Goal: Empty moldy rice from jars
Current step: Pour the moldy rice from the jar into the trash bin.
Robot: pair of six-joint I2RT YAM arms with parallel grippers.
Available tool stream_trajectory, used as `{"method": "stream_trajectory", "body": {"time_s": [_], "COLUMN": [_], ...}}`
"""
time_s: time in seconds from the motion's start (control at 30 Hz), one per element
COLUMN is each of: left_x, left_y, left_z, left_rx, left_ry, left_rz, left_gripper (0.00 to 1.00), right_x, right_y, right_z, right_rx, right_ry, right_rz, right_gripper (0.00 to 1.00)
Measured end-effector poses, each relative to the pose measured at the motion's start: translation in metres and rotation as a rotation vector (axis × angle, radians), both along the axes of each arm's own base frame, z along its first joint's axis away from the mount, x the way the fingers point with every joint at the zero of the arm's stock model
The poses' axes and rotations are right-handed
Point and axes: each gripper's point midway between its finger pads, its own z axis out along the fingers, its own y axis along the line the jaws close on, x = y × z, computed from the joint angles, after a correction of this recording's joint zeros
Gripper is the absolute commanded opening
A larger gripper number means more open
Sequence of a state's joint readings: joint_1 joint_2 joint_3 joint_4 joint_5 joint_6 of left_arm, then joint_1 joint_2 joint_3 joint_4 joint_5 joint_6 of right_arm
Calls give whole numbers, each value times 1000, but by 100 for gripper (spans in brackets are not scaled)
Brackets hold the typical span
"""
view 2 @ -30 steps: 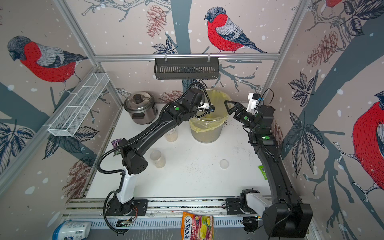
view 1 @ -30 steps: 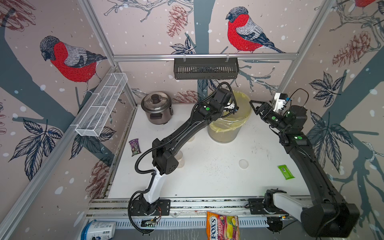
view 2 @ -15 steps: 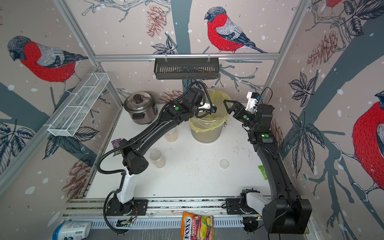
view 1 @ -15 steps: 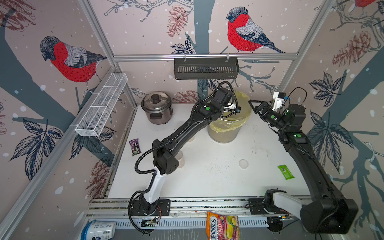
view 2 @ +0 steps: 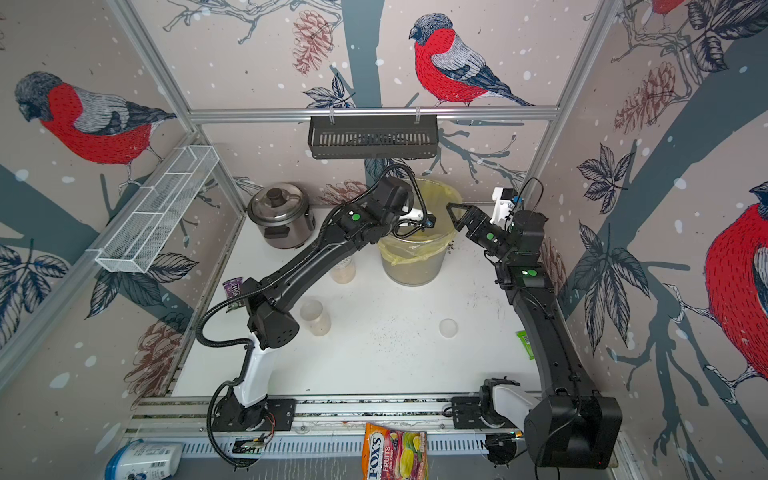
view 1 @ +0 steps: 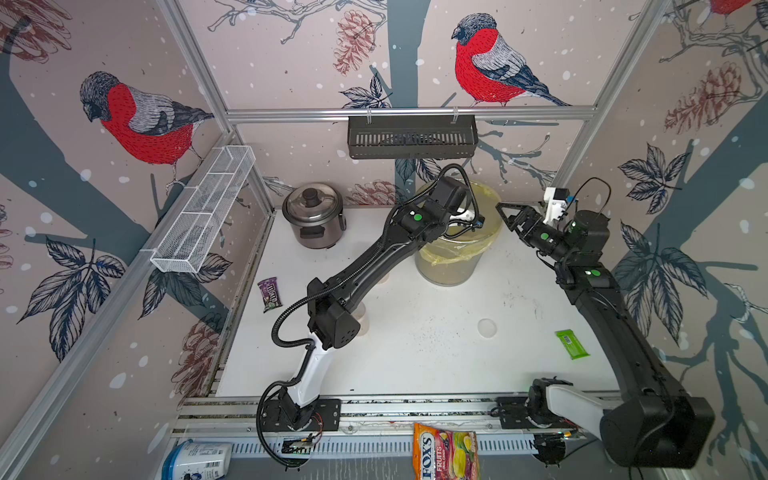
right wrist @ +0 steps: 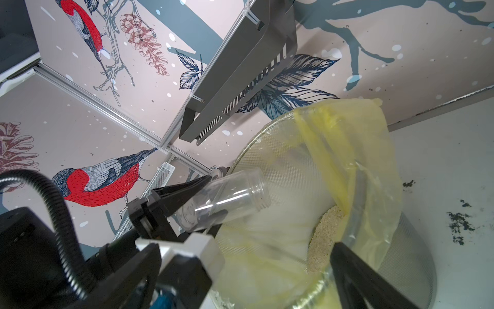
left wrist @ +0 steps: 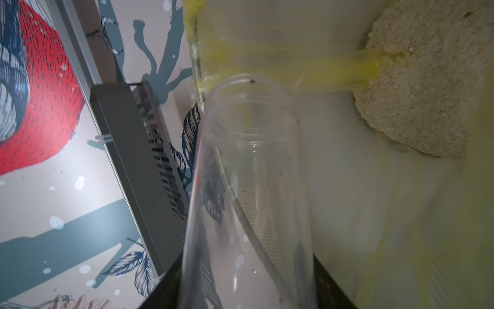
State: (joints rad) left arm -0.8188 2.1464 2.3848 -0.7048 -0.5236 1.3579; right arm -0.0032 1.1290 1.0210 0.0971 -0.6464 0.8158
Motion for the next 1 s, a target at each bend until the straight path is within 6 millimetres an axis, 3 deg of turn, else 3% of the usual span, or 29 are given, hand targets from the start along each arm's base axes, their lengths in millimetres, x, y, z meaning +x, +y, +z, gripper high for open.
{"method": "stream_trajectory", "body": {"time_s": [0.1,0.37,0.47,0.6,0.73,0.87,1.0], "left_x": [8,-5,1,-8,-1,-16,-22], "left_y": [13,-4,7,-9,11,-12,2], "left_z": [-4,10,8,-4,4,11,15], "left_rx": [5,-42,-27,-29,-74,-176,-229], "left_ry": [2,1,-8,41,48,107,142], "left_rz": [51,-7,34,-24,18,-75,-70], "left_gripper": [0,0,0,0,0,0,0], "right_x": [-1,0,-4,-1,-6,-3,-8], "right_y": [0,1,1,1,0,0,-2], "right_z": [2,3,5,4,8,8,10], "right_rx": [1,15,15,15,13,12,-2], "right_ry": [-14,0,-14,1,-13,-4,-24], "right_rz": [-1,4,4,4,1,1,-2], "right_gripper": [100,100,100,100,100,100,100]}}
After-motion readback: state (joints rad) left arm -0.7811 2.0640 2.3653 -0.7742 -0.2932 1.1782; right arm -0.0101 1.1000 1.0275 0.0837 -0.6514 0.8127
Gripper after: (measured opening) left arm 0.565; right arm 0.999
